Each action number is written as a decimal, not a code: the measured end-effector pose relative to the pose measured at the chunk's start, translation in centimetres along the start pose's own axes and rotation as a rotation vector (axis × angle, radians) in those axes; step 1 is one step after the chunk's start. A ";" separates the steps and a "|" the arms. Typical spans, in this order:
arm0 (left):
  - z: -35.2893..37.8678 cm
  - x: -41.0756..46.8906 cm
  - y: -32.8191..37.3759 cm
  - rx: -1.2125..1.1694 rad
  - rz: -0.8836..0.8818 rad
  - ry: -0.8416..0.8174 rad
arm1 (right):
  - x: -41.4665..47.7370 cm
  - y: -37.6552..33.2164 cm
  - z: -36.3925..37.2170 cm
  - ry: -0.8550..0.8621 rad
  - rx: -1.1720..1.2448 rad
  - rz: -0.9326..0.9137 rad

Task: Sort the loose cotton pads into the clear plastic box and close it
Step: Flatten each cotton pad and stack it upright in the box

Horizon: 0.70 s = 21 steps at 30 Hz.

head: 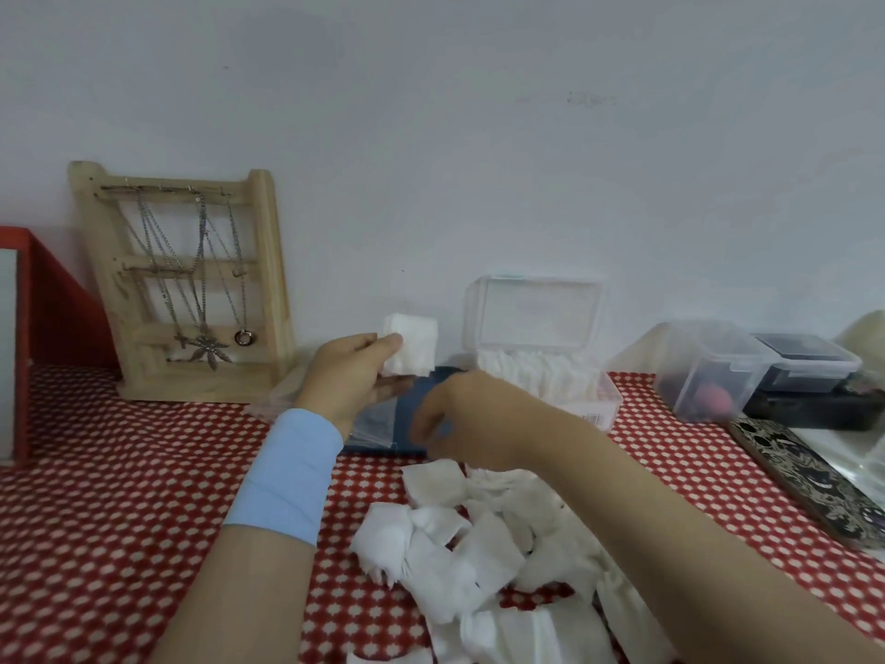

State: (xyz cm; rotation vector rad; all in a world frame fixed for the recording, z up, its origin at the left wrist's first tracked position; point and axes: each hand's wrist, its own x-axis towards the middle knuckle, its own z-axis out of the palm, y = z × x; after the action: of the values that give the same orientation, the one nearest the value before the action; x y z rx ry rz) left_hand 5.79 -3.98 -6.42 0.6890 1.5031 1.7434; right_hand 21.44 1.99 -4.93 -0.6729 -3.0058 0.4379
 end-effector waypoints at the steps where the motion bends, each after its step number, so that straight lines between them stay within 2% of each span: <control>1: -0.2 0.1 0.0 0.004 0.012 0.014 | 0.6 -0.5 0.4 -0.093 -0.094 -0.017; 3: -0.3 0.2 0.0 0.007 0.017 0.005 | 1.4 -1.1 1.2 -0.211 -0.184 -0.019; 5: -0.2 0.1 -0.2 0.021 0.015 -0.020 | 1.5 -1.2 1.7 -0.250 -0.225 0.007; 9: 0.4 0.2 -0.6 0.035 0.009 -0.051 | 1.3 -1.1 2.7 -0.248 -0.293 0.058; 12: 0.7 0.3 -0.8 0.010 -0.007 -0.053 | 0.3 -0.6 1.7 -0.154 -0.195 0.115; 14: 0.9 0.3 -0.9 0.001 -0.009 -0.029 | -1.0 0.5 -0.2 0.021 -0.011 0.159; 17: 1.6 0.3 -1.4 0.014 0.013 0.006 | -2.9 2.2 -2.7 0.354 0.504 0.208; 19: 2.4 -0.1 -1.7 -0.047 -0.017 -0.039 | -3.4 3.2 -3.5 0.476 0.792 0.261; 21: 3.6 -0.6 -1.9 -0.103 -0.058 -0.130 | -3.5 3.9 -3.5 0.516 0.929 0.289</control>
State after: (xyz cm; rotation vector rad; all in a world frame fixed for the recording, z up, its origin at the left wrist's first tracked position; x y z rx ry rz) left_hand 9.34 -2.23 -7.63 0.6856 1.3236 1.6867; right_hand 26.49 4.80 -2.56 -0.9035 -1.9072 1.2986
